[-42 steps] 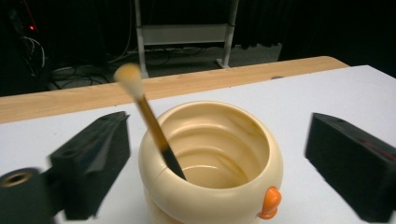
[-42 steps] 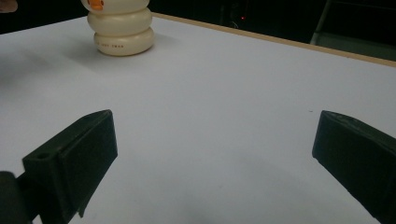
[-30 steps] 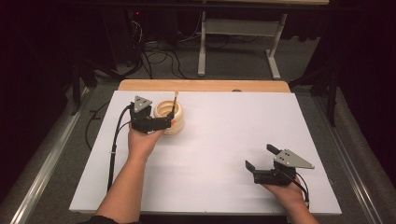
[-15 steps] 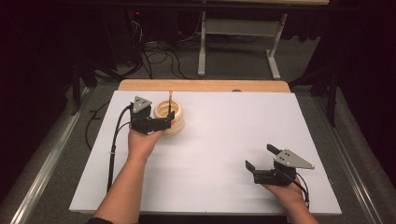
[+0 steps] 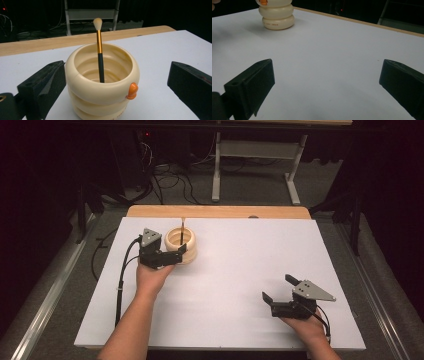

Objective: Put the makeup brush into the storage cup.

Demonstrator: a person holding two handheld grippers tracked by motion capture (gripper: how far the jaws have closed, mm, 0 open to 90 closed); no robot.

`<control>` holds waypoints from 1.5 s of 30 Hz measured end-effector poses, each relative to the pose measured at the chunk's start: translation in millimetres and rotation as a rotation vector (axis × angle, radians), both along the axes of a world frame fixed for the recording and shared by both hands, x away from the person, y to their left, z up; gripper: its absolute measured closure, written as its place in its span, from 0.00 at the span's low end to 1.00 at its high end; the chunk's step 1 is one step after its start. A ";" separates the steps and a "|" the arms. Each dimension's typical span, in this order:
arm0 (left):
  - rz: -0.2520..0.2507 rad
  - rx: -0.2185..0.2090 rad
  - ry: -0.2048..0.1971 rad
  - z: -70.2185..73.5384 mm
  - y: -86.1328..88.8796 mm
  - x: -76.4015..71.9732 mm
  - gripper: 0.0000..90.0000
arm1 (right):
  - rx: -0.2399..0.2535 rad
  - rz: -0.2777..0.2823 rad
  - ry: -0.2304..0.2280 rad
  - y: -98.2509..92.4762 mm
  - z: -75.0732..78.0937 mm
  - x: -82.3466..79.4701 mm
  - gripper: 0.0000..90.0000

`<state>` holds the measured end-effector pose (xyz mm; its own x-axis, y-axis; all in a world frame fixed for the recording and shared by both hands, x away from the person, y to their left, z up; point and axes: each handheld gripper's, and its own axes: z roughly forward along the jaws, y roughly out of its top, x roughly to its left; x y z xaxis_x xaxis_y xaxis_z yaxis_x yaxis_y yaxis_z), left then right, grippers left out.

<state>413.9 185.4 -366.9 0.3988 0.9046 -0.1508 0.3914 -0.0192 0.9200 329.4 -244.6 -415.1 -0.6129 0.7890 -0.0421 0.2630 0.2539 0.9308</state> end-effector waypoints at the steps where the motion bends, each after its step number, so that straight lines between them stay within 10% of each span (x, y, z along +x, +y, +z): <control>1: 0.002 0.002 -0.001 -0.2 0.3 -0.8 0.03 | 0.000 -0.001 -0.001 0.0 -0.1 0.0 0.01; 45: -0.120 0.046 -0.008 -30.1 6.3 -89.5 0.00 | -0.008 -0.005 -0.001 1.5 -0.4 -0.7 0.01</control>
<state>324.4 191.7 -397.0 0.5056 0.8561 -0.1071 0.3767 -0.1074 0.9201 328.7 -243.1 -415.6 -0.6086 0.7920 -0.0492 0.2635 0.2602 0.9289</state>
